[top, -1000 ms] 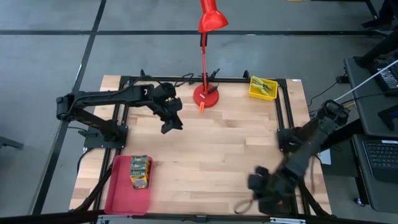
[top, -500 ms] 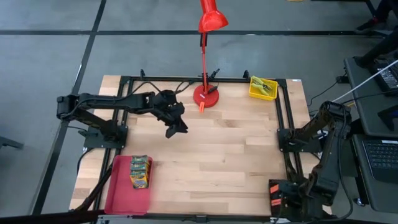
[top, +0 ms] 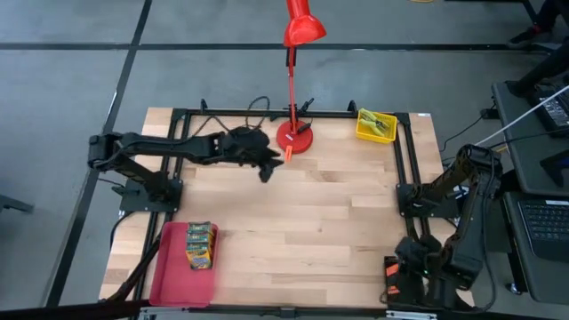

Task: Pick & Place School Supplies
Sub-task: Put the orange eraser into the black bin

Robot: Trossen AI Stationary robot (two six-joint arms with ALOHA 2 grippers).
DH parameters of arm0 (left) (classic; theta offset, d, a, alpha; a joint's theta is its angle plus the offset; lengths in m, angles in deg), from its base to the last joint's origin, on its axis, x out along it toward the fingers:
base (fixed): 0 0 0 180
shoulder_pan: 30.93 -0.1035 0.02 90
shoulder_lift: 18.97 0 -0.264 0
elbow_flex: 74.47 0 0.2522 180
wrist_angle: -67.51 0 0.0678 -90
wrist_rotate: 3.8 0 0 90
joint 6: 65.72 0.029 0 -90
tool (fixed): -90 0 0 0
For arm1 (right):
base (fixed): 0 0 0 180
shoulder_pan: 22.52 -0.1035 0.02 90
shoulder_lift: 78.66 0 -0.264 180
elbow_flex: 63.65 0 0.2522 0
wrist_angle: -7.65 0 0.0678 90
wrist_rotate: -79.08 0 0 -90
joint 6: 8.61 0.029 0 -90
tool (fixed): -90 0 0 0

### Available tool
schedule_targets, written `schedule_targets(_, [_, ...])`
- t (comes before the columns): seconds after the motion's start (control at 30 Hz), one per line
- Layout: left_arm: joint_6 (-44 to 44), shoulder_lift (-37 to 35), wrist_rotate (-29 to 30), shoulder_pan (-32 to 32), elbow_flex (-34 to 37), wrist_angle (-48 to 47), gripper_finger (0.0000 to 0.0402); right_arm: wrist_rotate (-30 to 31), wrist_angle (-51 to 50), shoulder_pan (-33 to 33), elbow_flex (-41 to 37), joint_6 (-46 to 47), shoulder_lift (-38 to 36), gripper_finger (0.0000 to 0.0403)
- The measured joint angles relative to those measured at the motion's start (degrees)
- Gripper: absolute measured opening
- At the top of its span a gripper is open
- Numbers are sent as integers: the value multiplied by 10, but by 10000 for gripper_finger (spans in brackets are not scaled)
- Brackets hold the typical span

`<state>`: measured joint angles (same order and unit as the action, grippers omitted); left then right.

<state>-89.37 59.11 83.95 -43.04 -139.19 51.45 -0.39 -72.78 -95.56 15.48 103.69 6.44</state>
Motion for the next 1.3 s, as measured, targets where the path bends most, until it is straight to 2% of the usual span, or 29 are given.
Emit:
schedule_targets(0.07, [33, 33, 35, 0, -8, 21, 159, 18, -10, 15, -11, 0, 0, 212])
schedule_targets(0.2, [67, 127, 40, 5, -29, -26, 158, 83, 6, 49, -38, -4, 0, 196])
schedule_targets(0.4, [-58, 249, 149, 3, -69, -12, 161, 147, 25, 85, -50, -13, 0, 175])
schedule_targets(0.5, [-91, 283, 216, 8, -107, 6, 159, 173, 37, 95, -50, -18, 0, 167])
schedule_targets(0.6, [-104, 312, 252, 8, -151, -4, 156, 195, 41, 98, -50, -20, 0, 162])
schedule_targets(0.8, [-133, 381, 263, 2, -233, -102, 158, 201, 48, 97, -50, -20, 0, 157])
schedule_targets(0.97, [-150, 415, 288, 3, -282, -124, 158, 211, 57, 88, -51, -22, 0, 157])
schedule_targets(1.3, [-197, 424, 308, -16, -295, -154, 155, 214, 67, 62, -51, -24, 0, 157])
